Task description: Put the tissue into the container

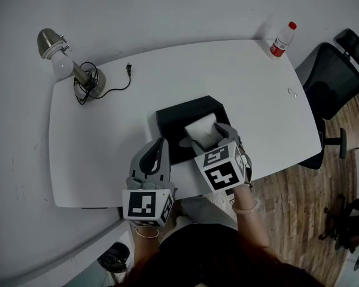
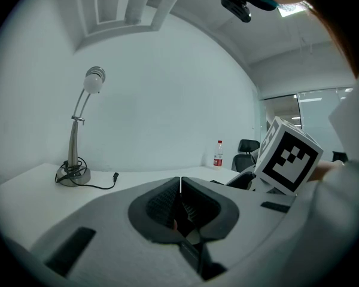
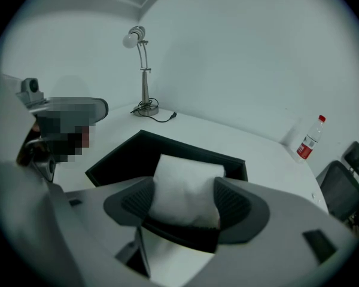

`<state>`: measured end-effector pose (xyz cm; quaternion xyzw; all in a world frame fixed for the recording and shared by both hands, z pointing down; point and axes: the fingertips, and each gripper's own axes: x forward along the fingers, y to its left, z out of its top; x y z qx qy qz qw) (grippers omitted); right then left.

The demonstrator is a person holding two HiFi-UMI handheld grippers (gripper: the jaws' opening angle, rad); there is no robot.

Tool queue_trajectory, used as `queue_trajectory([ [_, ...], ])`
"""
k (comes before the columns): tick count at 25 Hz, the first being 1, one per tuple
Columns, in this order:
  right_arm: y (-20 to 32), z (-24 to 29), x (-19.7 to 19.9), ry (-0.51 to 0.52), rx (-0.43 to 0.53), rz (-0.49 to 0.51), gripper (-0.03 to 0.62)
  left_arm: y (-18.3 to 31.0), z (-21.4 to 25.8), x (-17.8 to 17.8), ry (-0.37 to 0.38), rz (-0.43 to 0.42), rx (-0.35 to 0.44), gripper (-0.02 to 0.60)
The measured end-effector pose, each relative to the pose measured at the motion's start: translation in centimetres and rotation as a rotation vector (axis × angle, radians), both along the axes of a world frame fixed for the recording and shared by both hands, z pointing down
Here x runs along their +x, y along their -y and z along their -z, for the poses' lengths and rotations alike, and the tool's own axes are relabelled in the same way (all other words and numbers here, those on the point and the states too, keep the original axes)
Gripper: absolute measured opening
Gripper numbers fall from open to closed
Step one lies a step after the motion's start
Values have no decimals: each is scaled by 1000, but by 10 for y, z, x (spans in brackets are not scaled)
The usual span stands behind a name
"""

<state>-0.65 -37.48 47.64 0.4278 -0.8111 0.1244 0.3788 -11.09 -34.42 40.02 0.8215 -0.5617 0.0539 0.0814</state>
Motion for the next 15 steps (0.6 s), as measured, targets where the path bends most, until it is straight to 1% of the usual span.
queue_trajectory([
  [5, 1, -3, 0, -8, -39, -5, 331, 2, -1, 0, 0, -3, 0, 28],
  [11, 2, -8, 1, -49, -87, -6, 331, 1, 0, 2, 0, -10, 0, 29],
  [15, 2, -10, 1, -55, -105, 0, 331, 0, 1, 0, 1, -5, 3, 29],
])
